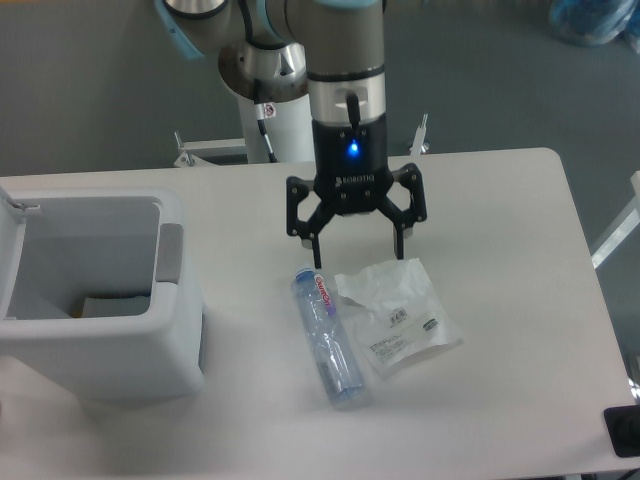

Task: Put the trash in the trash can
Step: 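Lower the open gripper over the water bottle and plastic bag, then move the gripper to the plastic bag's edge and close on it, then lift the clear plastic bag and carry it over the trash bin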

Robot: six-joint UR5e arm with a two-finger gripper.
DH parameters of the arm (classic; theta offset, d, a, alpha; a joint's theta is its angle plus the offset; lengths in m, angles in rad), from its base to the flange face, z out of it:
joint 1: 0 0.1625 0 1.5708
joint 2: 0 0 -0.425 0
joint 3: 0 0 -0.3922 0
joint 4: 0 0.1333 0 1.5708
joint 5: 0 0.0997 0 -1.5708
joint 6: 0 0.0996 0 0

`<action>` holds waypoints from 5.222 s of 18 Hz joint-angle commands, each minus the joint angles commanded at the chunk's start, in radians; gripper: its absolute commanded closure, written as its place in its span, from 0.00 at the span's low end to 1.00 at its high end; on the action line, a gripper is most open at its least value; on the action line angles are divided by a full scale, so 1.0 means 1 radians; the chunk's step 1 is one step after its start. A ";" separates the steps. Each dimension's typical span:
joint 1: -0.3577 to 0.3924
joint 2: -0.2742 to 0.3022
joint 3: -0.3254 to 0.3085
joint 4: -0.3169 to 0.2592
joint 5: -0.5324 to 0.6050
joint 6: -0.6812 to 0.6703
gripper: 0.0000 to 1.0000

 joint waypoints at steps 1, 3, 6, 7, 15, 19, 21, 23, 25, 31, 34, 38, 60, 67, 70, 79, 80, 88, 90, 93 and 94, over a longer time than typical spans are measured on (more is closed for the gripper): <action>-0.002 -0.006 -0.002 -0.003 0.000 0.000 0.00; -0.002 -0.020 -0.015 -0.005 0.000 0.004 0.00; -0.002 -0.040 -0.026 -0.012 0.003 0.006 0.00; -0.002 -0.049 -0.029 -0.014 0.008 0.001 0.00; -0.054 -0.222 0.003 -0.017 0.069 -0.005 0.00; -0.054 -0.258 0.003 -0.017 0.061 -0.028 0.00; -0.052 -0.255 -0.009 -0.020 0.061 -0.023 0.00; -0.049 -0.244 -0.035 -0.032 0.072 0.026 0.00; -0.041 -0.241 -0.051 -0.040 0.075 0.211 0.00; 0.037 -0.163 -0.176 -0.040 0.110 0.683 0.00; 0.061 -0.144 -0.198 -0.054 0.156 0.888 0.00; 0.080 -0.137 -0.235 -0.063 0.264 1.173 0.00; 0.140 -0.235 -0.321 0.116 0.295 1.397 0.00; 0.138 -0.264 -0.278 0.121 0.295 1.367 0.13; 0.138 -0.259 -0.281 0.120 0.295 1.351 0.53; 0.141 -0.236 -0.264 0.107 0.287 1.322 1.00; 0.144 -0.227 -0.250 0.103 0.287 1.322 1.00; 0.215 -0.106 -0.102 -0.168 0.172 1.287 1.00; 0.242 -0.083 -0.010 -0.321 0.077 1.215 1.00; 0.238 -0.026 0.064 -0.463 0.017 1.097 1.00; 0.229 0.009 0.072 -0.498 -0.013 1.053 1.00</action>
